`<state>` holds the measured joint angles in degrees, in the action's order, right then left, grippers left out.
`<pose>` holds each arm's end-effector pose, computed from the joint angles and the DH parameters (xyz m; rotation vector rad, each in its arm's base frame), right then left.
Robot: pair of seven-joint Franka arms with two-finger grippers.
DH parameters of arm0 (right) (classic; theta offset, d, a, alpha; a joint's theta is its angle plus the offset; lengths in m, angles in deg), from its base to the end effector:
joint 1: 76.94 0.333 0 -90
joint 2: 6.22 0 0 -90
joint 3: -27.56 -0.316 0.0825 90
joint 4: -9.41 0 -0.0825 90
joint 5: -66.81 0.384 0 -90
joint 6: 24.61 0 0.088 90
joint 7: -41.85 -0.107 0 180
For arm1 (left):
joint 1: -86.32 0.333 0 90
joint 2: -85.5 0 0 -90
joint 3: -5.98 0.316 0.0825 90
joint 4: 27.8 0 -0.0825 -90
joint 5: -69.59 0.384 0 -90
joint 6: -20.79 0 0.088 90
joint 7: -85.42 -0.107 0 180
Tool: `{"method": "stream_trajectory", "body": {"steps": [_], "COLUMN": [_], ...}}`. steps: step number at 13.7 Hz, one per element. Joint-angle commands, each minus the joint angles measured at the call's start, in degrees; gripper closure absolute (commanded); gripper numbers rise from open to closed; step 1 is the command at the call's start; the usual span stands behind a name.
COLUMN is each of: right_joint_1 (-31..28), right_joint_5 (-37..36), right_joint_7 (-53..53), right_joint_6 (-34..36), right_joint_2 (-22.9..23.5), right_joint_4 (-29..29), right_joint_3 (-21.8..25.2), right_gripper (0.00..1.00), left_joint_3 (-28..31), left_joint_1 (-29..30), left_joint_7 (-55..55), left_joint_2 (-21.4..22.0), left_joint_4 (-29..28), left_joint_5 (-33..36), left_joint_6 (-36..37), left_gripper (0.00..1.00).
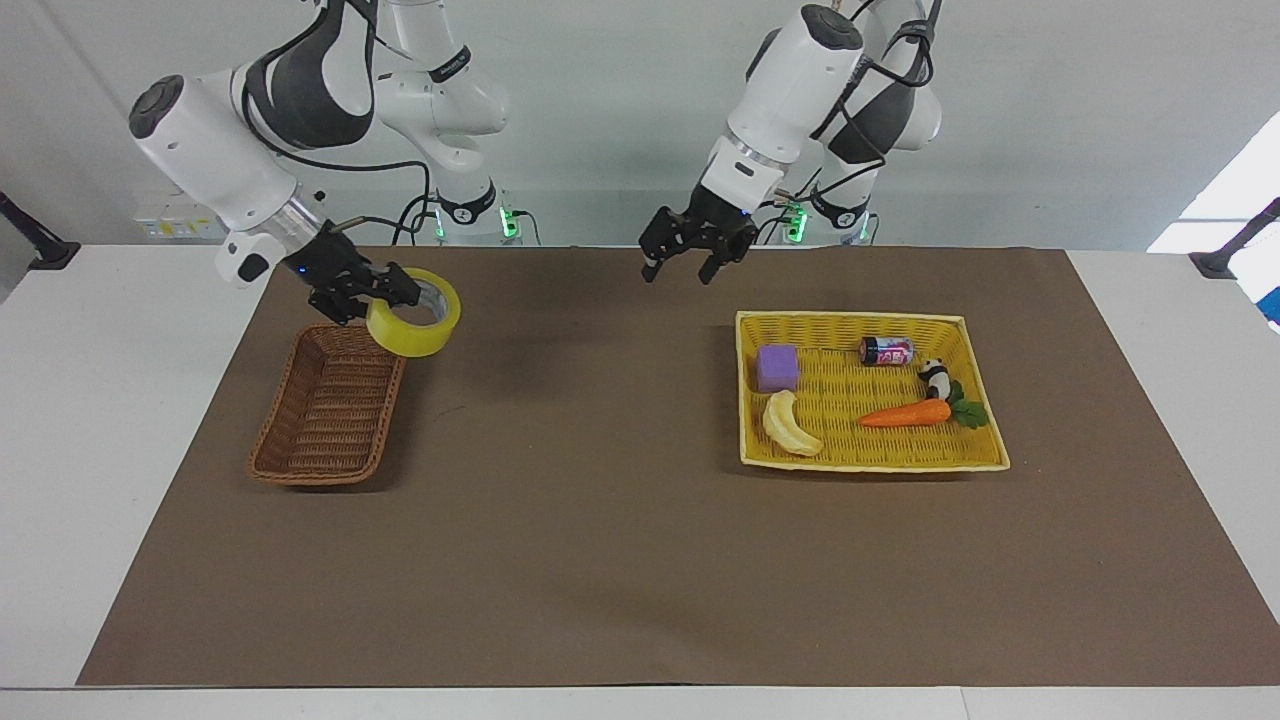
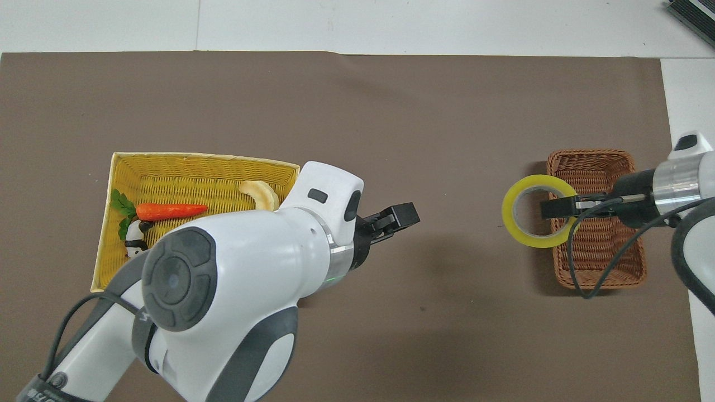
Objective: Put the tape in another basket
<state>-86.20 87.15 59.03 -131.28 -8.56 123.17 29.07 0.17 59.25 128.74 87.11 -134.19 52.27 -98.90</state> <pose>0.5333 -0.0742 0.4793 -2.7952 0.0071 -0.0023 0.4780 -0.3272 0.5543 2.7329 0.4102 0.0445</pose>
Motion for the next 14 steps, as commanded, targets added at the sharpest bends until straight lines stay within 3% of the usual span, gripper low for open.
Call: {"method": "stream_trajectory", "body": {"steps": [1, 7, 10, 12, 14], "right_joint_1": [-5.8, -10.9, -11.7, -11.9, -11.9], "right_joint_5": [0.0, 4.4, 6.7, 6.9, 6.8], "right_joint_7": [6.3, 11.9, 13.8, 13.9, 13.9], "right_joint_6": [-3.9, -8.6, -9.7, -10.1, -10.5], "right_joint_2": [5.4, 12.5, 14.8, 16.1, 16.1], "right_joint_4": [-0.8, -0.8, -0.7, -0.6, -0.5], "right_joint_3": [-0.6, -0.5, -0.6, -0.5, -0.5], "right_gripper": [1.0, 1.0, 1.0, 1.0, 1.0], "left_joint_3": [-0.4, 0.0, 0.0, 0.0, -0.1], "left_joint_1": [8.0, 23.0, 28.2, 29.3, 29.5], "left_joint_7": [-7.7, -34.0, -47.2, -49.4, -49.5], "left_joint_2": [0.3, 0.4, 0.2, 0.0, -3.5], "left_joint_4": [0.8, 1.4, 4.5, 6.7, 14.6], "left_joint_5": [1.1, 1.4, 9.3, 14.9, 17.8], "left_joint_6": [5.9, 12.8, 19.0, 20.6, 29.2], "left_gripper": [0.0, 0.0, 0.0, 0.0, 0.0]}}
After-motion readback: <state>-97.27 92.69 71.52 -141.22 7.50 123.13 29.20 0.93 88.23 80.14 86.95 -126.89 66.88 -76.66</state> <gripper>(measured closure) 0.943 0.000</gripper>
